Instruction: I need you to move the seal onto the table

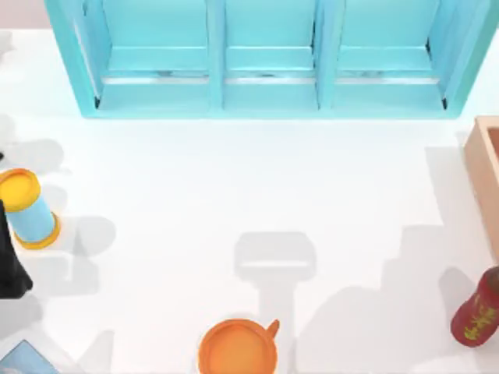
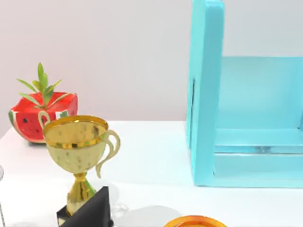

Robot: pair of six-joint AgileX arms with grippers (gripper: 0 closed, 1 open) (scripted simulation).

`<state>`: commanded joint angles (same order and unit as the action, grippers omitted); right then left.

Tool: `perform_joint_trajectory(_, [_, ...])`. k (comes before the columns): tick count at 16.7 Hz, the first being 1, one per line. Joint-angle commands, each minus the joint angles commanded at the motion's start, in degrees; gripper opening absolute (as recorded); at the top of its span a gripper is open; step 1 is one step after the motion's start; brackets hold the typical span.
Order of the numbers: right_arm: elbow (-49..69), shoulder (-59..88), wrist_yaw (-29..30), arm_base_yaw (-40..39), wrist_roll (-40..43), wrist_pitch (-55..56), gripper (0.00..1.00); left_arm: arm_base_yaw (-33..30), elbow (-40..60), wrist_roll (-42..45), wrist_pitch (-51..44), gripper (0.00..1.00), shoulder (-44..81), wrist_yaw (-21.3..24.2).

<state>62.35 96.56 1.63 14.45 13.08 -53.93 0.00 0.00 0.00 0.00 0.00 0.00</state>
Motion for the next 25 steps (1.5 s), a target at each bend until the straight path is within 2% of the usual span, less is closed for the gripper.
perform_joint_trajectory(6, [13.76, -1.27, 0.13, -14.45, -19.12, -17.05, 0.0, 0.0, 0.0, 0.0, 0.0, 1.0, 0.0, 0.0])
perform_joint_trajectory(9, [17.34, -4.58, -0.85, -20.91, -23.47, -24.43, 0.0, 0.0, 0.0, 0.0, 0.0, 1.0, 0.0, 0.0])
perform_joint_trajectory(12, [19.48, -7.04, -1.47, -24.86, -24.12, -28.28, 0.0, 0.0, 0.0, 0.0, 0.0, 1.0, 0.0, 0.0])
perform_joint_trajectory(19, [20.77, -4.74, -1.48, -25.95, -25.54, -26.98, 0.0, 0.0, 0.0, 0.0, 0.0, 1.0, 0.0, 0.0])
perform_joint_trajectory(25, [27.51, 11.57, -1.47, -33.8, -33.44, -18.08, 0.0, 0.0, 0.0, 0.0, 0.0, 1.0, 0.0, 0.0])
